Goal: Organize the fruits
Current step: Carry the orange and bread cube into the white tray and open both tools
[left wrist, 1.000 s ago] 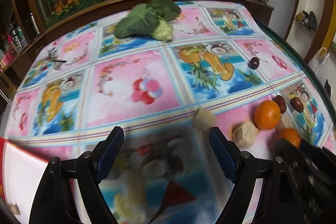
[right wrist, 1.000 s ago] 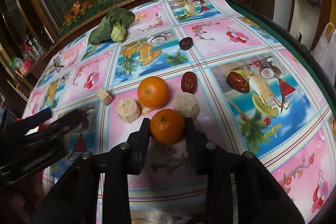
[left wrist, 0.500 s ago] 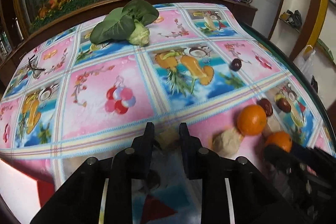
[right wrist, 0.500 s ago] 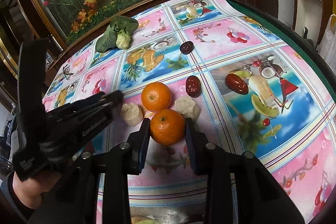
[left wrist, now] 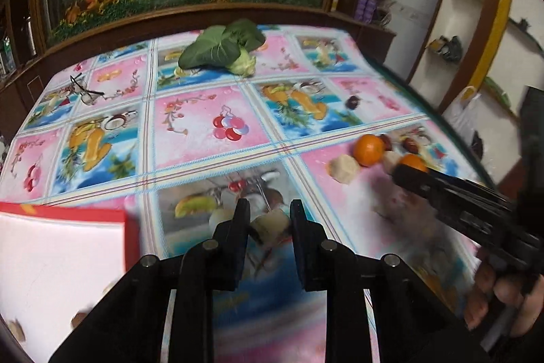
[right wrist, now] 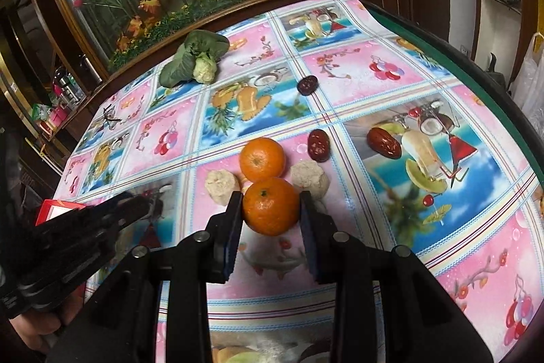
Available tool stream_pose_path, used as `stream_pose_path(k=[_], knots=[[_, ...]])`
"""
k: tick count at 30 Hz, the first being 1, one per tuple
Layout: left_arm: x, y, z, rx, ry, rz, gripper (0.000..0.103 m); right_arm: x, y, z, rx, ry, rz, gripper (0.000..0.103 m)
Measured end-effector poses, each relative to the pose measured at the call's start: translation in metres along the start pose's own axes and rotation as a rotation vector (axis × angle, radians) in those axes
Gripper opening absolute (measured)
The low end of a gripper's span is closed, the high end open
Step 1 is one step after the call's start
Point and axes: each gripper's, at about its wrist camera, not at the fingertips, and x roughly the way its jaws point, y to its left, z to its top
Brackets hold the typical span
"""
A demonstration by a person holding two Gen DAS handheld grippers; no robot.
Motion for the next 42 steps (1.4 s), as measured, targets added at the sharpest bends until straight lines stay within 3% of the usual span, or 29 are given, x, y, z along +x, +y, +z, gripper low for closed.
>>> stream_pose_path(k=[7,13,22,31,42], knots=[[-0.045,0.004,-0.015,0.002,-0.065,-0.037,0.023,-0.021,0.019,-0.010,-0.057,-0.018,0.011,0.034],[-0.065,0.016,-0.034,-0.026,-0.058,-0.008,0.023,-0.042,0.034,-0.028,-0.086,-0.016,0.015,0.034],[-0.096,0.076,-0.063,-0.151,-0.054,0.123,0.023,-0.059,0.086,-0.057,-0.175,0.009,0.053,0.034],[-0.126,0.140,-0.087,-0.278,-0.067,0.269,0.023,-0.053,0.163,-0.076,-0.300,0.040,0.125,0.034],[-0.137,0.179,-0.099,-0.350,-0.074,0.341,0.023,-0.029,0.244,-0.089,-0.417,0.085,0.205,0.035]])
